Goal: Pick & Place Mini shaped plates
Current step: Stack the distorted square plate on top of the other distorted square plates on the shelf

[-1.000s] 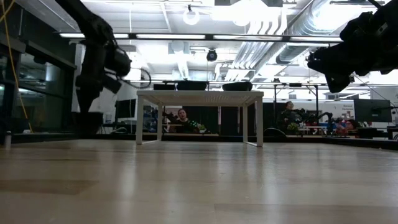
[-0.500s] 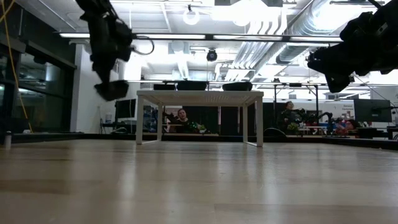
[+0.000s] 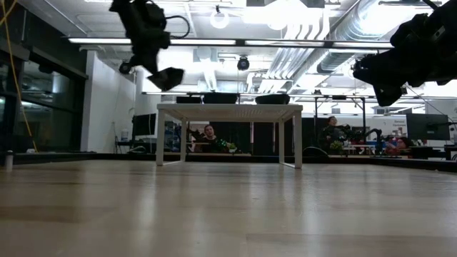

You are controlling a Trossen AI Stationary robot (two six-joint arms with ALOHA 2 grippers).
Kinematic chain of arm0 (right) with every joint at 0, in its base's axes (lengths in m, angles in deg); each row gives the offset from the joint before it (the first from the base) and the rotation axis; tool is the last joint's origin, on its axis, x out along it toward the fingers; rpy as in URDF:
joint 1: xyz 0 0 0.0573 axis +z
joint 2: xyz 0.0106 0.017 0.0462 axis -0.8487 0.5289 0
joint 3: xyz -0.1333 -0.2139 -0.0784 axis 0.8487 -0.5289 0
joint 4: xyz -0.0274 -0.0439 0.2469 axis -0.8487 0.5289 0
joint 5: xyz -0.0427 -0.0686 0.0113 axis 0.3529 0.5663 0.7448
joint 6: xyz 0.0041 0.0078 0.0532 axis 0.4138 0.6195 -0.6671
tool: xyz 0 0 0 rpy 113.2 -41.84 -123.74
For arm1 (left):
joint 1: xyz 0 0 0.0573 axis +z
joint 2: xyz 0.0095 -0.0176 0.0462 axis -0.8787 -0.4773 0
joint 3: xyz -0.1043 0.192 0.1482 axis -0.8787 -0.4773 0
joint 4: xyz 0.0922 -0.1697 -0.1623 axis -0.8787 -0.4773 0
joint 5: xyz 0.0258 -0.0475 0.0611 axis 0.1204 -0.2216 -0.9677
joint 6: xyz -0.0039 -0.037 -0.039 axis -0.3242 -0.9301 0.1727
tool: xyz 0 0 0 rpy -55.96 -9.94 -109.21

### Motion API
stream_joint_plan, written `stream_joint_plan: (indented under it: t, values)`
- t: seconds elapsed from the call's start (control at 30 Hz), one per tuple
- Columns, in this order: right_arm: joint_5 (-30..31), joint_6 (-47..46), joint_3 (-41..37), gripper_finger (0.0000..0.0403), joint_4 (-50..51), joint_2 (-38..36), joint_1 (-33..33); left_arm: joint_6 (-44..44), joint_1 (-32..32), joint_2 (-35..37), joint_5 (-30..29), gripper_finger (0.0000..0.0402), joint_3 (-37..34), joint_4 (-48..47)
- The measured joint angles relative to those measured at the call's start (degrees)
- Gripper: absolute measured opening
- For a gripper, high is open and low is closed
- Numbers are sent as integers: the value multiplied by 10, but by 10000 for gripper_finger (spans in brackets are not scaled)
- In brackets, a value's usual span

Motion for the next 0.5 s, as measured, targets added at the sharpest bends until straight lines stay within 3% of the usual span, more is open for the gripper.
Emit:
stream_joint_plan:
  t: [0.3, 0.5]
  values:
    - [0, 0, 0, 126, 0, 0, 0, -177, -52, -36, 88, 0, 10, 129]
    - [0, 0, 0, 126, 0, 0, 0, -290, -82, -55, 103, 0, 10, 190]
